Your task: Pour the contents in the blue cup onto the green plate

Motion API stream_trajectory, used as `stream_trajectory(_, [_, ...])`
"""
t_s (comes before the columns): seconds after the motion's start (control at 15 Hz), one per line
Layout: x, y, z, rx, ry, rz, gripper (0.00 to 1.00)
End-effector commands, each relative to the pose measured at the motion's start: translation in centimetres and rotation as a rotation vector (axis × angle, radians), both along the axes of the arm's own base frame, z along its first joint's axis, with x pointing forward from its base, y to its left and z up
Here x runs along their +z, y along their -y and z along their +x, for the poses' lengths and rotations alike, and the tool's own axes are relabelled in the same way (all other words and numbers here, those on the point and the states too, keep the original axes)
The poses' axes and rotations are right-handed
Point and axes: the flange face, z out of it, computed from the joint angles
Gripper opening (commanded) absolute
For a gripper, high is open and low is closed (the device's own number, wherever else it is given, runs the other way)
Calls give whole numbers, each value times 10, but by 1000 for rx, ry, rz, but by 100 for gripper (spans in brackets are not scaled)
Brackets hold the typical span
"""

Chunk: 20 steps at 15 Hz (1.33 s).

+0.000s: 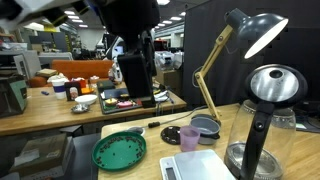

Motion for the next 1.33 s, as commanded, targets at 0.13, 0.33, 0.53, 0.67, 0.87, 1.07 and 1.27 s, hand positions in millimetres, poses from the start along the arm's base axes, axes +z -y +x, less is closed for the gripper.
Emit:
stream_trajectory(0.13, [-38, 31, 14, -59, -88, 68, 100])
stream_trajectory(0.33, [-61, 45, 24, -99, -165, 85, 100])
stream_trajectory(0.53, [-85, 52, 34, -115, -235, 127, 100])
stream_trajectory(0.67, [-98, 55, 38, -121, -249, 165, 100])
stream_trajectory(0.87, [-110, 64, 39, -137, -210, 266, 100])
stream_trajectory(1.07, [-129, 83, 26, -190, -170, 355, 100])
stream_trajectory(1.27, [-152, 98, 9, -230, -164, 413, 100])
